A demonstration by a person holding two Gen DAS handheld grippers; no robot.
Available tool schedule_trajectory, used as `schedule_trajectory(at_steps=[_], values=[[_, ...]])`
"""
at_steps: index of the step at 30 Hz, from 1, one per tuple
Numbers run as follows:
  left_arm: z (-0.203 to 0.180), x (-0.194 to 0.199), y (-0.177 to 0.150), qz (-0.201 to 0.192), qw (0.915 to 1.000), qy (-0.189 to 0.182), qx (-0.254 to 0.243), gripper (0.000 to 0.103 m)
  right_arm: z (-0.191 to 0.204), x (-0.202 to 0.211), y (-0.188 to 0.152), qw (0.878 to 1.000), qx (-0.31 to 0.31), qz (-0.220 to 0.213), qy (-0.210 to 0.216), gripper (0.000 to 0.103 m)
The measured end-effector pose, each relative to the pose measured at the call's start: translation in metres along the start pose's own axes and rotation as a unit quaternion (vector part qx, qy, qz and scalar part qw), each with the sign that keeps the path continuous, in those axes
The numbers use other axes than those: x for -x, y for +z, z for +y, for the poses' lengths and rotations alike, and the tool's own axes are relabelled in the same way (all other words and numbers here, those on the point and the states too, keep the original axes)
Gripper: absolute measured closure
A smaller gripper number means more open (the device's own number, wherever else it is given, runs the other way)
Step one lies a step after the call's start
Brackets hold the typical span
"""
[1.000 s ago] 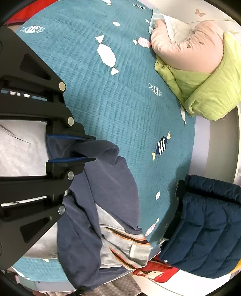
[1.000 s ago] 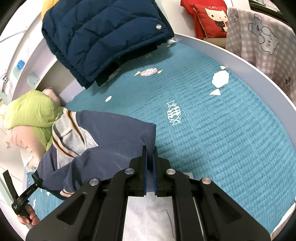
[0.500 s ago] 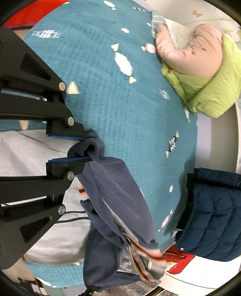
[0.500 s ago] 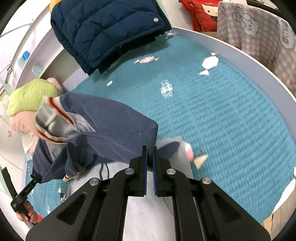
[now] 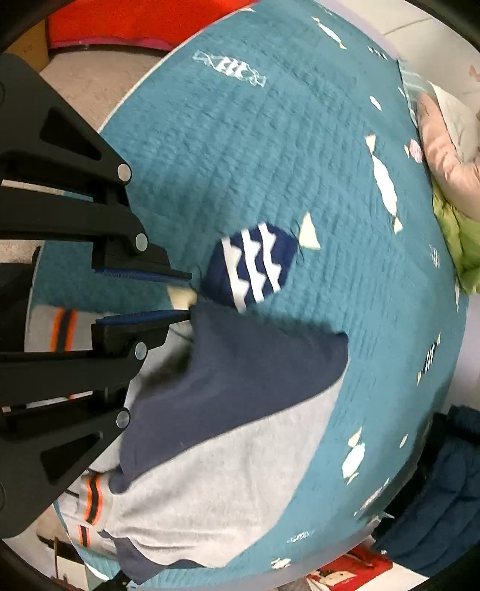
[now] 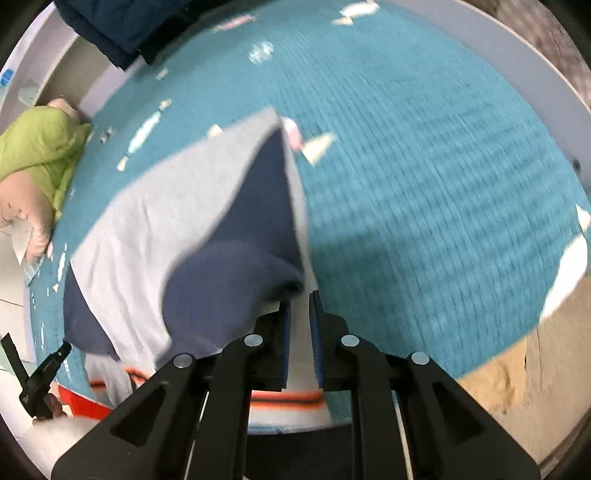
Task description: Fold large clothes
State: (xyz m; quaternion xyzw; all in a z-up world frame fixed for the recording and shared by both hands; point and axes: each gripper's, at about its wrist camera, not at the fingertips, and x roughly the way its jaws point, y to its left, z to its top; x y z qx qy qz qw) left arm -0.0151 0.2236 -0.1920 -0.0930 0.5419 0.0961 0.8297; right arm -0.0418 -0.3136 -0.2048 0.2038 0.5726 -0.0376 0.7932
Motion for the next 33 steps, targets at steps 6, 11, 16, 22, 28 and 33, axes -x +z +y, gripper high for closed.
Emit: schedule_trajectory(at_steps=[6, 11, 16, 22, 28, 33], values=[[0.008, 0.017, 0.014, -0.017, 0.9998, -0.006, 0.009, 0.080, -0.005, 0.025, 0.012, 0.999, -0.015, -0.044, 0.009, 0.044], [-0.002, 0.020, 0.026, -0.024, 0.9988, -0.040, 0.015, 0.036, -0.004, 0.017, 0.023, 0.996, -0.055, -0.015, 0.068, 0.041], [-0.018, 0.015, 0.028, -0.025, 0.9991, -0.030, 0.016, 0.036, 0.001, 0.026, 0.017, 0.976, -0.120, 0.018, 0.179, 0.033], [-0.037, 0.002, 0.027, -0.007, 0.9994, -0.034, -0.008, 0.031, 0.021, 0.015, 0.017, 0.982, -0.094, 0.028, 0.164, 0.023], [-0.046, -0.020, 0.025, 0.021, 0.9994, -0.017, -0.022, 0.032, 0.012, -0.027, 0.022, 0.978, -0.137, 0.048, 0.147, 0.022], [-0.048, -0.045, 0.023, 0.055, 0.9980, 0.018, -0.025, 0.089, 0.022, -0.040, 0.034, 0.983, -0.142, 0.019, 0.116, 0.052]])
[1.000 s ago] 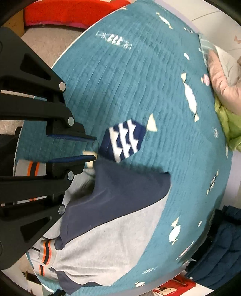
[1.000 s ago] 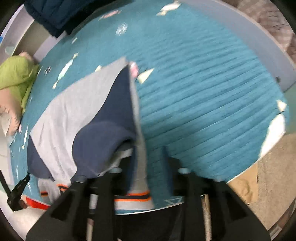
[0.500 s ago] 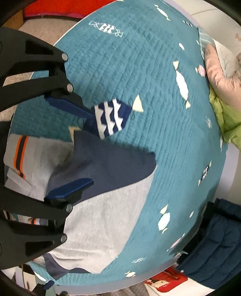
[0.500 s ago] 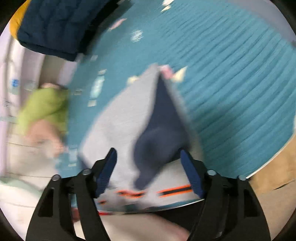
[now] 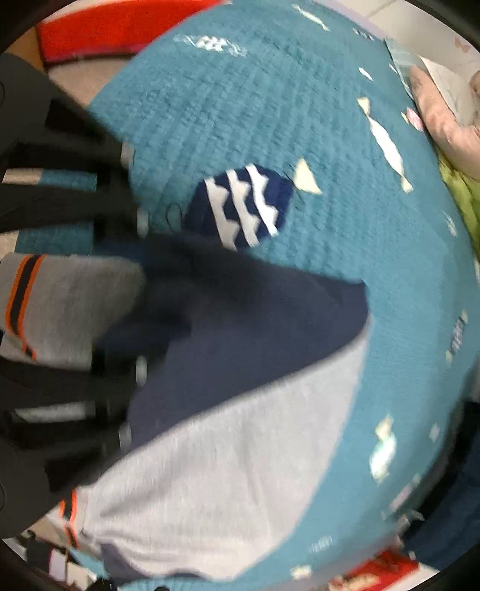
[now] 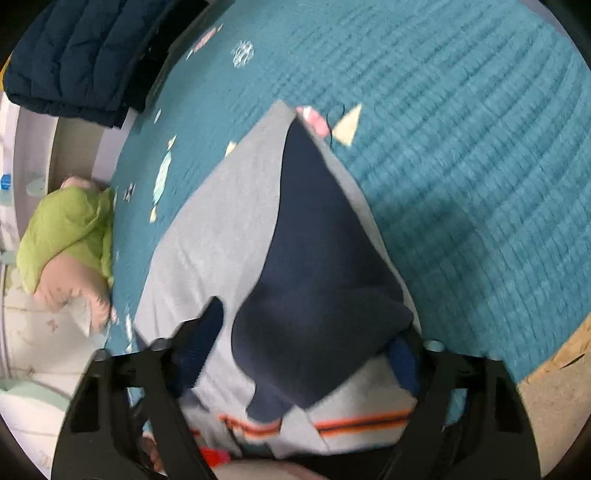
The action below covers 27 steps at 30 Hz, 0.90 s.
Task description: Fold large clothes
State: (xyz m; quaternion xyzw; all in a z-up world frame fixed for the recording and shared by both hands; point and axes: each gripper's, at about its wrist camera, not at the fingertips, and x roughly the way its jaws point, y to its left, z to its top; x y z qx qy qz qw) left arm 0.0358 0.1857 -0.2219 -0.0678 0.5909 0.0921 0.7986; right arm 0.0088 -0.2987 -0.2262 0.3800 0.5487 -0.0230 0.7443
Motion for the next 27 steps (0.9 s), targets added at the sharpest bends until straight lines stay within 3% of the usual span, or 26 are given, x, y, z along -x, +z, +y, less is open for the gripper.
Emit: schedule_trajectory(at_steps=[1, 4, 10, 13, 16, 18, 19, 21, 23, 25, 26, 27], values=[[0.002, -0.001, 0.001, 0.002, 1.0000, -0.006, 0.005, 0.089, 0.003, -0.002, 0.001, 1.000, 0.005, -0.002, -0.007, 0.069], [0.005, 0.006, 0.003, -0.006, 0.9998, -0.018, 0.010, 0.095, 0.013, 0.002, 0.000, 0.998, 0.034, -0.028, -0.037, 0.090], [0.010, 0.039, 0.001, -0.033, 0.9990, -0.029, 0.003, 0.097, 0.007, 0.033, -0.006, 0.998, 0.042, -0.041, -0.017, 0.097], [0.013, 0.058, -0.003, -0.040, 0.9989, -0.025, -0.007, 0.097, 0.000, 0.047, -0.012, 0.998, 0.048, -0.041, -0.030, 0.097], [0.019, 0.055, -0.006, -0.034, 0.9988, -0.030, -0.017, 0.096, -0.013, 0.028, -0.010, 0.996, 0.065, -0.026, -0.055, 0.097], [0.023, 0.030, -0.008, -0.002, 0.9998, -0.005, -0.019, 0.091, -0.026, 0.002, -0.011, 0.994, 0.063, 0.002, -0.091, 0.095], [0.022, 0.019, -0.010, 0.016, 0.9994, 0.018, -0.023, 0.091, -0.028, -0.004, -0.013, 0.994, 0.060, 0.009, -0.090, 0.094], [0.022, 0.008, -0.015, 0.040, 0.9975, 0.050, -0.030, 0.091, -0.021, 0.003, -0.015, 0.993, 0.066, -0.003, -0.094, 0.093], [0.027, 0.018, -0.022, 0.035, 0.9979, 0.045, -0.029, 0.087, -0.016, 0.018, -0.017, 0.995, 0.069, -0.007, -0.078, 0.081], [0.035, 0.030, -0.024, 0.030, 0.9991, 0.027, -0.011, 0.068, -0.019, 0.033, -0.020, 0.998, 0.042, -0.002, -0.053, 0.045], [0.039, 0.034, -0.025, 0.029, 0.9994, 0.021, 0.000, 0.059, -0.020, 0.040, -0.023, 0.998, 0.032, -0.001, -0.045, 0.042], [0.043, 0.040, -0.027, 0.030, 0.9994, -0.003, 0.019, 0.059, -0.019, 0.044, -0.028, 0.998, 0.035, 0.006, -0.046, 0.042]])
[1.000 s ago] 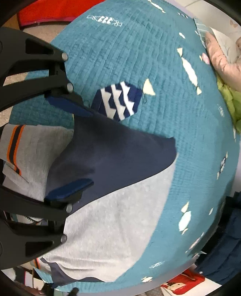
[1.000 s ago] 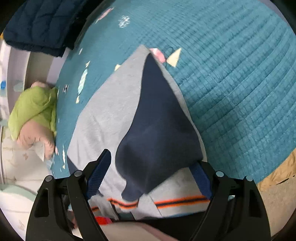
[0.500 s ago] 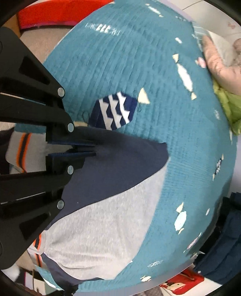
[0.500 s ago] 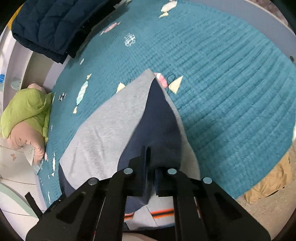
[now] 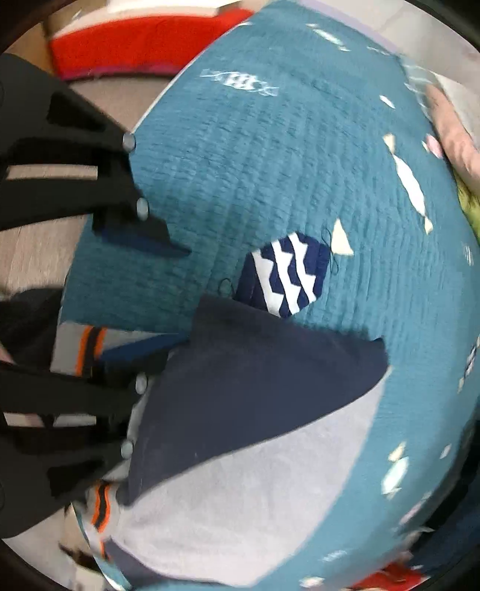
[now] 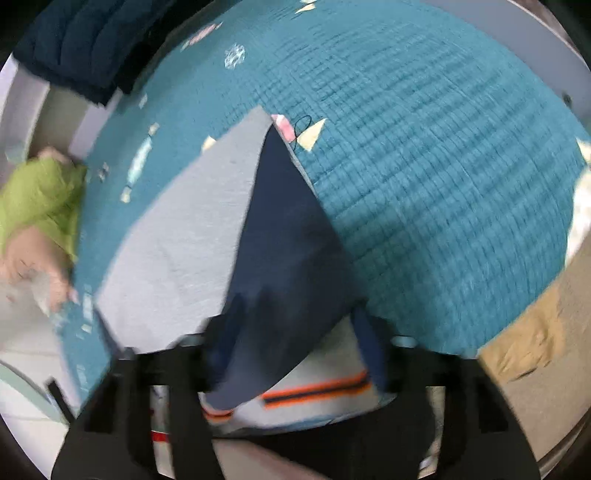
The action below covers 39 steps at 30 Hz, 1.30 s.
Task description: Fold large clothes
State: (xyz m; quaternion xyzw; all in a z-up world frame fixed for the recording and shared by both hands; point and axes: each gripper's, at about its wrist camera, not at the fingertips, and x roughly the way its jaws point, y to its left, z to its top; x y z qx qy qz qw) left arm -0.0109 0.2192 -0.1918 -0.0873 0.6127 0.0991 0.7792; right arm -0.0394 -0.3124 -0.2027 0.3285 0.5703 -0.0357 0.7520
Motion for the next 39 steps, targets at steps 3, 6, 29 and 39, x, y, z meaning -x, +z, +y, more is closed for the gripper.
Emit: schedule_trajectory(at_steps=[3, 6, 29, 39], values=[[-0.005, 0.007, -0.003, 0.010, 0.9971, -0.073, 0.018, 0.059, 0.007, -0.001, -0.018, 0.999, 0.015, 0.041, 0.028, 0.042], [-0.022, -0.001, -0.005, 0.030, 0.9890, -0.140, 0.036, 0.059, 0.009, -0.025, -0.030, 0.994, 0.010, 0.091, 0.059, 0.045], [-0.004, 0.002, -0.025, 0.063, 0.9851, -0.113, 0.113, 0.100, -0.026, -0.037, -0.045, 0.995, -0.063, 0.071, 0.015, 0.098], [0.018, 0.001, -0.016, 0.058, 0.9821, -0.095, 0.152, 0.048, -0.059, -0.005, -0.033, 0.993, -0.106, 0.043, 0.032, 0.043]])
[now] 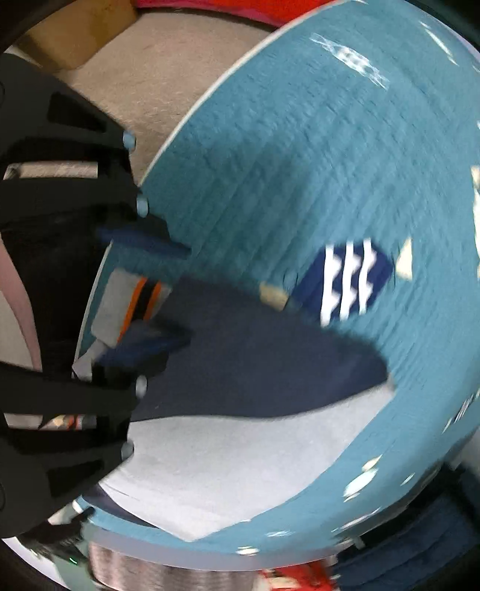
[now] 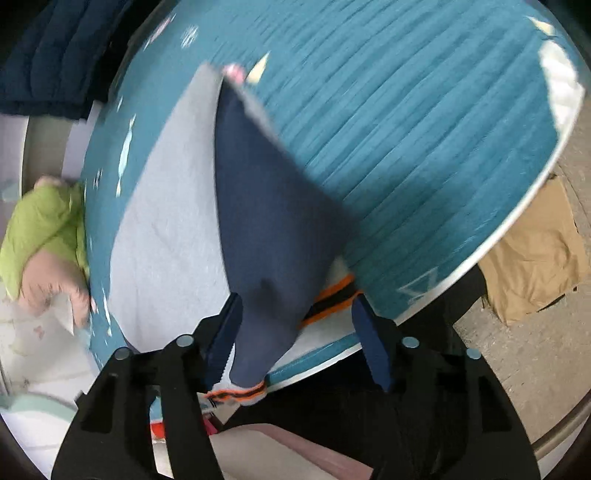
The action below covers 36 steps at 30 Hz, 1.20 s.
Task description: Fold large clothes
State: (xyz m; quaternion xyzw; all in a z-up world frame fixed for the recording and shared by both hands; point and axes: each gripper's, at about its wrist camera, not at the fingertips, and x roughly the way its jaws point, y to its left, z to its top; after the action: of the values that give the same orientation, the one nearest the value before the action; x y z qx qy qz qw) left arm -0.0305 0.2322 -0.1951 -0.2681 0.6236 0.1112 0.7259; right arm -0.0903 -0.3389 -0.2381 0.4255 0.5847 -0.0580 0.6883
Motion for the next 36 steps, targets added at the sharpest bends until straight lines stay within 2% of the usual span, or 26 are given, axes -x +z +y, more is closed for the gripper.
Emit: schedule_trajectory(at_steps=[2, 3, 4, 5, 6, 7, 10, 13, 14, 15, 17, 18, 19, 22, 23, 24, 25, 26, 27, 29, 30, 32, 33, 36], values=[[0.014, -0.004, 0.006, -0.006, 0.9990, -0.023, 0.038, 0.048, -0.011, -0.005, 0.010, 1.000, -0.021, -0.011, -0.005, 0.043], [0.019, -0.009, 0.010, -0.002, 0.9988, -0.023, 0.043, 0.056, -0.015, -0.010, 0.015, 0.999, -0.031, -0.015, -0.001, 0.043], [0.021, -0.016, 0.012, 0.006, 0.9983, -0.030, 0.049, 0.067, -0.016, -0.014, 0.019, 0.999, -0.035, -0.015, 0.007, 0.048], [0.022, -0.023, 0.015, 0.021, 0.9962, -0.058, 0.062, 0.090, -0.014, -0.020, 0.022, 0.999, -0.035, -0.013, 0.016, 0.058], [0.017, -0.026, 0.015, 0.020, 0.9950, -0.066, 0.072, 0.097, -0.005, -0.026, 0.022, 1.000, -0.029, -0.010, 0.005, 0.079], [0.014, -0.024, 0.014, 0.013, 0.9957, -0.061, 0.068, 0.097, 0.000, -0.023, 0.021, 1.000, -0.021, -0.018, -0.007, 0.084], [-0.002, -0.001, 0.007, -0.022, 0.9992, -0.031, 0.010, 0.098, 0.012, -0.007, 0.012, 0.999, 0.017, -0.038, -0.017, 0.089], [0.007, 0.000, 0.004, -0.014, 0.9991, -0.031, 0.026, 0.097, -0.006, -0.012, 0.012, 0.999, -0.011, -0.013, -0.039, 0.095], [0.012, -0.006, 0.004, -0.016, 0.9992, -0.021, 0.031, 0.096, -0.012, -0.017, 0.013, 0.999, -0.008, -0.014, -0.051, 0.095], [0.014, -0.014, 0.003, -0.014, 0.9996, 0.008, 0.024, 0.093, -0.017, -0.023, 0.015, 0.998, -0.004, -0.007, -0.055, 0.091], [-0.003, -0.023, 0.004, -0.001, 0.9959, 0.087, -0.026, 0.088, -0.023, -0.019, 0.016, 0.998, -0.037, 0.001, -0.043, 0.086], [-0.012, -0.018, 0.003, -0.011, 0.9939, 0.101, -0.041, 0.088, -0.022, -0.011, 0.016, 0.998, -0.044, 0.002, -0.038, 0.080], [-0.017, -0.009, 0.002, -0.028, 0.9921, 0.110, -0.054, 0.088, -0.020, -0.002, 0.015, 0.998, -0.041, -0.009, -0.037, 0.079], [-0.028, 0.026, 0.002, -0.106, 0.9739, 0.181, -0.086, 0.087, 0.004, 0.038, 0.017, 0.995, 0.024, -0.087, -0.046, 0.079], [-0.029, 0.035, 0.004, -0.123, 0.9741, 0.169, -0.086, 0.087, 0.015, 0.047, 0.018, 0.992, 0.052, -0.111, -0.028, 0.079], [-0.030, 0.046, 0.007, -0.134, 0.9772, 0.138, -0.089, 0.087, 0.030, 0.050, 0.020, 0.988, 0.083, -0.133, -0.010, 0.082], [-0.041, 0.055, 0.012, -0.147, 0.9800, 0.089, -0.101, 0.088, 0.049, 0.049, 0.021, 0.982, 0.118, -0.147, -0.008, 0.086], [-0.044, 0.058, 0.014, -0.154, 0.9794, 0.071, -0.110, 0.088, 0.065, 0.044, 0.022, 0.978, 0.143, -0.151, -0.010, 0.089], [-0.068, 0.054, 0.023, -0.166, 0.9763, 0.048, -0.129, 0.088, 0.094, 0.030, 0.023, 0.971, 0.186, -0.148, 0.004, 0.093], [-0.120, 0.035, 0.036, -0.176, 0.9676, 0.008, -0.181, 0.090, 0.142, 0.002, 0.021, 0.959, 0.247, -0.128, 0.045, 0.095], [-0.133, 0.029, 0.031, -0.176, 0.9637, -0.008, -0.200, 0.093, 0.168, -0.017, 0.019, 0.950, 0.286, -0.114, 0.058, 0.095], [-0.168, 0.008, 0.039, -0.158, 0.9560, -0.040, -0.244, 0.094, 0.210, -0.052, 0.010, 0.934, 0.338, -0.088, 0.073, 0.095], [-0.189, -0.008, 0.035, -0.139, 0.9518, -0.060, -0.267, 0.094, 0.223, -0.070, 0.009, 0.930, 0.351, -0.068, 0.082, 0.095], [-0.217, -0.045, 0.040, -0.108, 0.9425, -0.095, -0.302, 0.094, 0.248, -0.120, 0.003, 0.928, 0.362, -0.014, 0.083, 0.095]])
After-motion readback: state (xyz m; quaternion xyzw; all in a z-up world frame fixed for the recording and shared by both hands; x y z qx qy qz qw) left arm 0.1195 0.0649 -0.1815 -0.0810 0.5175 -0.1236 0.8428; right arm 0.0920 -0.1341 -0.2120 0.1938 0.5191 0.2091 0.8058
